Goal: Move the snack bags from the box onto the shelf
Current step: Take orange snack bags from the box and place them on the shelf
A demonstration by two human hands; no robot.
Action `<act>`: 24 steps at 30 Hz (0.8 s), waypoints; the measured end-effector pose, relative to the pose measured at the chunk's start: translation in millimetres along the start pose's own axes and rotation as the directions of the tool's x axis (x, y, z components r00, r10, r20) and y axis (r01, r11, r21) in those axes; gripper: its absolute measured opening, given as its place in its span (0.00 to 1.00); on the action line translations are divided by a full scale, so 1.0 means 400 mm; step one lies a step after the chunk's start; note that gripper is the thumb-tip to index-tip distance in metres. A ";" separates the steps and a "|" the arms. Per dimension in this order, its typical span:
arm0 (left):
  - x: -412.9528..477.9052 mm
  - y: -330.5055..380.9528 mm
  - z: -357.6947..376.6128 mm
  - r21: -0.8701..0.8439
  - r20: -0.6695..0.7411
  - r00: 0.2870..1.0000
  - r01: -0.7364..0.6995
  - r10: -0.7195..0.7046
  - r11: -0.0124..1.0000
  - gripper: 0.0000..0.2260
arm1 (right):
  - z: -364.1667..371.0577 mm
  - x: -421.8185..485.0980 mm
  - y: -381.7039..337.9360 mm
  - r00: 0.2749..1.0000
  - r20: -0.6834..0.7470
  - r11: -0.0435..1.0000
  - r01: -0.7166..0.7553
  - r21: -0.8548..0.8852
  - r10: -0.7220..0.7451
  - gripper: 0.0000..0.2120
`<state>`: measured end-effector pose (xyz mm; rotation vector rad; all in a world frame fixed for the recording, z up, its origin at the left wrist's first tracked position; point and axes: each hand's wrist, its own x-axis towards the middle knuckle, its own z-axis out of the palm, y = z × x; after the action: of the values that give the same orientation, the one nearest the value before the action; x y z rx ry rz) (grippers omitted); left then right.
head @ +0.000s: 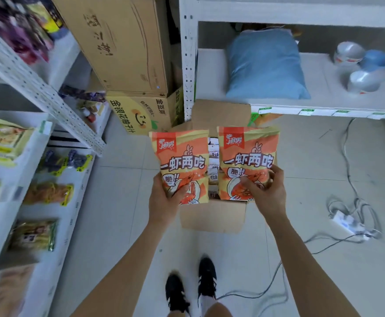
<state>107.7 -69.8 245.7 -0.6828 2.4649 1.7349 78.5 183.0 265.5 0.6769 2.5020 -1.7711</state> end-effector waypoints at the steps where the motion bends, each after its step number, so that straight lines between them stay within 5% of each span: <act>1: -0.040 0.008 -0.026 -0.006 -0.007 1.000 0.000 0.000 1.000 0.24 | -0.010 -0.044 -0.013 1.000 0.008 1.000 0.011 -0.004 -0.011 0.33; 14: -0.473 -0.008 -0.485 -0.110 -0.333 0.939 0.050 -0.084 0.993 0.24 | 0.129 -0.496 -0.238 0.949 0.278 0.988 0.155 -0.006 -0.147 0.31; 24: -0.684 -0.016 -0.755 -0.251 -0.709 0.675 0.031 -0.206 0.967 0.21 | 0.362 -0.691 -0.468 0.659 0.675 0.917 0.393 0.067 -0.331 0.29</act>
<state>419.0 -256.6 430.5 -1.8523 2.5481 1.9647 229.6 -92.7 448.9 -0.4690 2.2292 -1.5703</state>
